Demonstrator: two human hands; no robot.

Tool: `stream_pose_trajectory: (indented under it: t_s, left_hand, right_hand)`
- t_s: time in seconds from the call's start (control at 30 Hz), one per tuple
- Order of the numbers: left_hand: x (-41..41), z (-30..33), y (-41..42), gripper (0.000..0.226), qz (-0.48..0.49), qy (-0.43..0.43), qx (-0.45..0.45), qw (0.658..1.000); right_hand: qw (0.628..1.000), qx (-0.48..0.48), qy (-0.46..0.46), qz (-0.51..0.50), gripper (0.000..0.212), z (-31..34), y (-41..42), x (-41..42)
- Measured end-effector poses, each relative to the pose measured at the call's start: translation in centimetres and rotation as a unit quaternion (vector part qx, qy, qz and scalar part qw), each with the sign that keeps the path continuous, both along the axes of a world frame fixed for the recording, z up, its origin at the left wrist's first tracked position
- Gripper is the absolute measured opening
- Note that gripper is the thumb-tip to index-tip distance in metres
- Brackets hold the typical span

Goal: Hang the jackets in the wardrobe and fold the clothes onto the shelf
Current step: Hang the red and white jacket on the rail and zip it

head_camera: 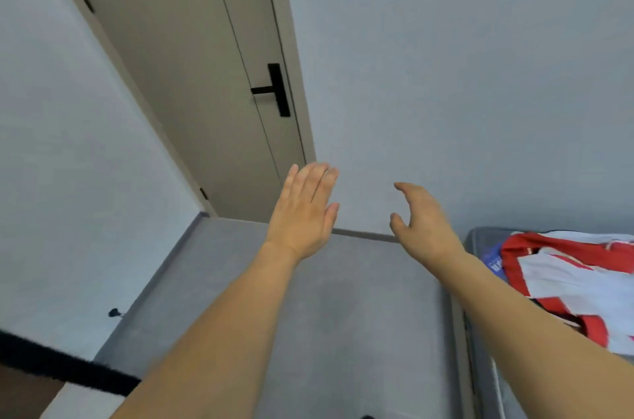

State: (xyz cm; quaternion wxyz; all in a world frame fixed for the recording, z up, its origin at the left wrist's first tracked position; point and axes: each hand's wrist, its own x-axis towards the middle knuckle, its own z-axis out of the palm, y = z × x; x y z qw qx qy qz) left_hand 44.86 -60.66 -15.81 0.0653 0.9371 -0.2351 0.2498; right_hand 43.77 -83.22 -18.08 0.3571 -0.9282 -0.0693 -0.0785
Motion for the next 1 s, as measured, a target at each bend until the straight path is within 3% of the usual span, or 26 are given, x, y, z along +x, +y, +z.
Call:
stream_pose_trajectory:
  t_s: [0.27, 0.57, 0.77, 0.87, 1.0]
  left_hand:
    - [13.4, -3.0, -19.5, 0.055, -0.176, 0.066, 0.007, 0.982]
    - [21.3, -7.9, -41.3, 0.058, -0.303, 0.096, 0.116, 0.941]
    - [27.5, -15.0, -55.8, 0.051, -0.355, 0.192, 0.178, 0.898]
    - [29.6, -23.4, -65.6, 0.049, -0.357, 0.299, 0.173, 0.868]
    - [29.5, -37.3, -76.8, 0.061, -0.352, 0.459, 0.189, 0.793]
  right_hand:
    - [0.978, 0.034, 0.046, -0.199, 0.056, -2.7, -17.2, 4.2]
    - [0.900, 0.100, 0.090, -0.414, 0.054, -9.2, -37.6, 4.7]
    - [0.793, 0.198, 0.146, -0.558, 0.058, -16.6, -49.3, 6.2]
    - [0.748, 0.211, 0.180, -0.603, 0.062, -23.8, -55.2, 8.3]
    - [0.673, 0.247, 0.213, -0.664, 0.066, -35.1, -61.1, 9.8]
